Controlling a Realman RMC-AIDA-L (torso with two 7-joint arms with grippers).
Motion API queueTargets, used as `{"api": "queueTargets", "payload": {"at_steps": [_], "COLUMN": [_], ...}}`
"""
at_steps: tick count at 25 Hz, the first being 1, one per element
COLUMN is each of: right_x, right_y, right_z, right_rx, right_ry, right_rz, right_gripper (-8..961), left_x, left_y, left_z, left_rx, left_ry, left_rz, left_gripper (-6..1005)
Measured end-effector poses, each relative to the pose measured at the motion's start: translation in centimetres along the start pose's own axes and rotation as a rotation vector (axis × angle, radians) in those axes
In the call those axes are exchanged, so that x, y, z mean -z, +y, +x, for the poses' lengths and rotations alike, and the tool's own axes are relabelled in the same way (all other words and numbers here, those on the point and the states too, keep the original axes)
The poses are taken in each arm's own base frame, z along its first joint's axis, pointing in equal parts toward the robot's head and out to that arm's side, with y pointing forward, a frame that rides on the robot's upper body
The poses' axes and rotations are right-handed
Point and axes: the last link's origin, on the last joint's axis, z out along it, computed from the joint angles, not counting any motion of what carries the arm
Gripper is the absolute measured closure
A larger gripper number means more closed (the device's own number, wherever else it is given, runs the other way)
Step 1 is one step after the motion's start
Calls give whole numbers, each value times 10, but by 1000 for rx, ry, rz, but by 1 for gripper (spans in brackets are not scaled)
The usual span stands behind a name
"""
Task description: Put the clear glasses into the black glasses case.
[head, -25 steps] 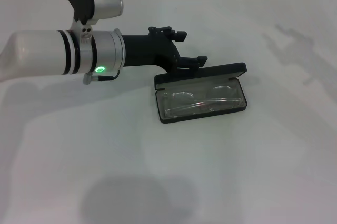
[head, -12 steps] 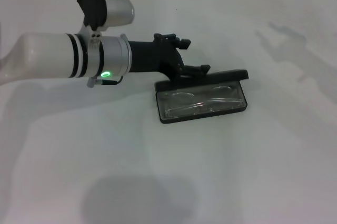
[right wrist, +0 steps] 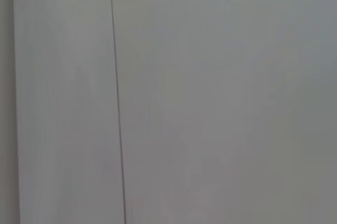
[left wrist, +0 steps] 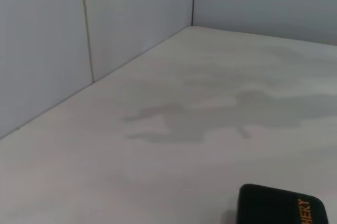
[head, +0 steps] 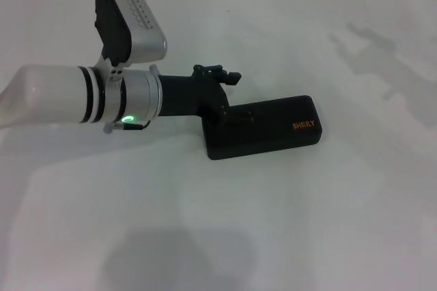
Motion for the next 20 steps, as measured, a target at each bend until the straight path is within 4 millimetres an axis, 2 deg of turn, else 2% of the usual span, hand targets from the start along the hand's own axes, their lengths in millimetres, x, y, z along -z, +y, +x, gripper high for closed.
{"api": "queueTargets", "payload": {"at_steps": [5,9,15,17,19,20], "right_x": [-4,-14,-36,-45,-51,-52], "right_y": [0,12,41,48,56,66], "right_z": [1,3,-1,0,3,5], "right_rx": [2,21,57,75,92,109], "right_ry": [9,39,191,238,267,275], "right_rz": [1,-71,-323,-373,-415,-469], "right_gripper": [444,438,431,428,425,424], "left_x": [3,16,65,85,95,98], "left_y": [0,4,10,10,11,11], "left_z": [-1,9,19,16,10,7], "left_rx": [-17,-28,1,-1,-5,-1], "left_ry": [14,145,380,455,489,496], "left_rz": [1,-15,-79,-74,-55,-41], "left_gripper": [151,152,151,151,149,149]}}
